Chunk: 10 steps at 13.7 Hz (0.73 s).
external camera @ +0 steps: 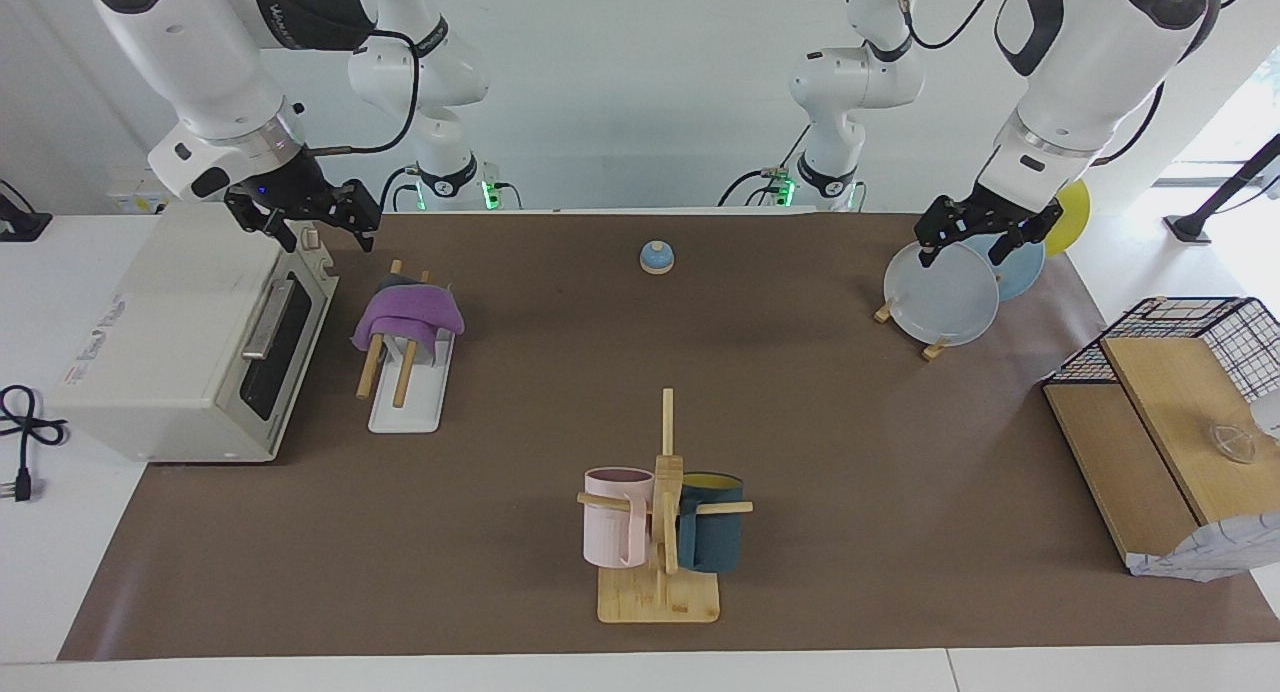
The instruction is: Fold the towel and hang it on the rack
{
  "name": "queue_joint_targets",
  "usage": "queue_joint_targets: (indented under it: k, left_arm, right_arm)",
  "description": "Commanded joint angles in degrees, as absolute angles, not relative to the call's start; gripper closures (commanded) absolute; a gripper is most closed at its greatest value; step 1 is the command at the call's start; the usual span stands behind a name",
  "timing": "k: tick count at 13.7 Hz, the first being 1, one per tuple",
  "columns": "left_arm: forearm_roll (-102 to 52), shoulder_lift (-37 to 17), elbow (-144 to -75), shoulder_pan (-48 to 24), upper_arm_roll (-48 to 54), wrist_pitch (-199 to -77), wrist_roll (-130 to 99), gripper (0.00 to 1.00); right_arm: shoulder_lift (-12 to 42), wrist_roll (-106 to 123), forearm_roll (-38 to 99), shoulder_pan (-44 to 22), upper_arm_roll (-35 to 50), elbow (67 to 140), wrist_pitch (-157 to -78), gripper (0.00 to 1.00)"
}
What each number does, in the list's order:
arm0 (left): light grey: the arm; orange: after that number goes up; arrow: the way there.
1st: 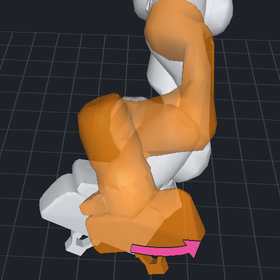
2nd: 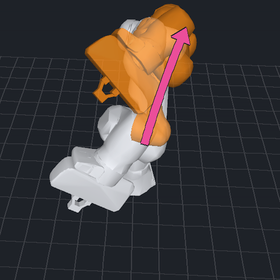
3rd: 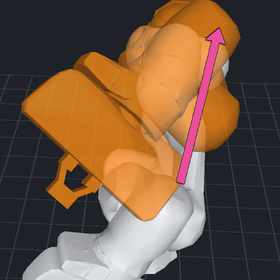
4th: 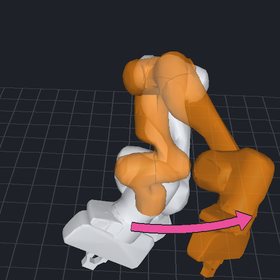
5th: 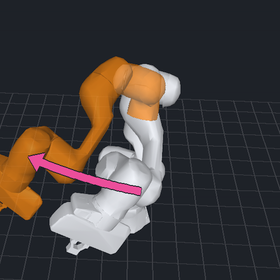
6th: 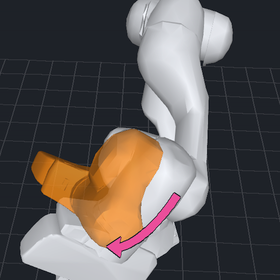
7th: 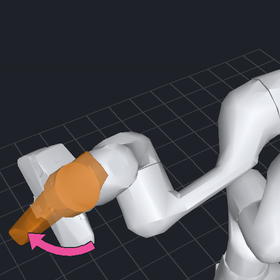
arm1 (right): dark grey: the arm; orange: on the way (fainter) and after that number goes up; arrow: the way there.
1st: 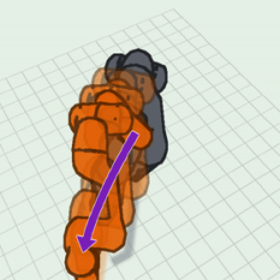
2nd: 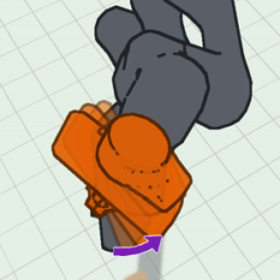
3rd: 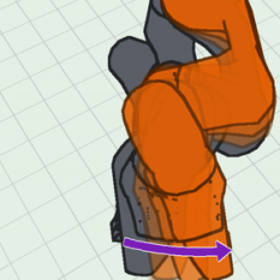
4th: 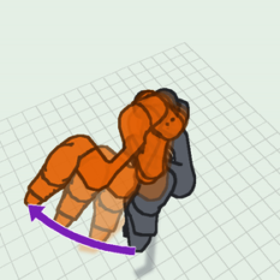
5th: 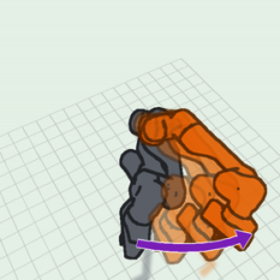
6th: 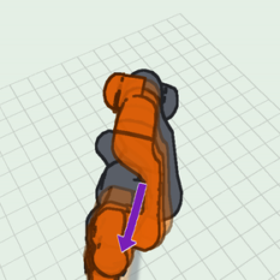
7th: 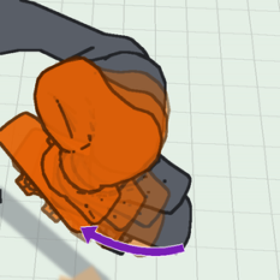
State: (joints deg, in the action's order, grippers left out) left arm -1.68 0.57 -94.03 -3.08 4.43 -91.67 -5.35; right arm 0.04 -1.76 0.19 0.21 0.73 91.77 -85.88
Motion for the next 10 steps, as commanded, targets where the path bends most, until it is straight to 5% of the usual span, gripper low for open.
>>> queue_joint_targets:
  k: [1, 10]
  left_arm:
    - [-2.3, 1.2, -94.3, -3.3, 3.9, -91.8, -5.2, 0.00]
    - [-2.3, 1.2, -94.3, -3.3, 3.9, -91.8, -5.2, 0.00]
  right_arm:
    - [0.6, -2.6, -0.2, 0.4, 0.9, 90.7, -86.4, 0.00]
    - [0.4, -2.6, -0.2, 0.9, 0.8, 91.1, -86.4, 0.00]
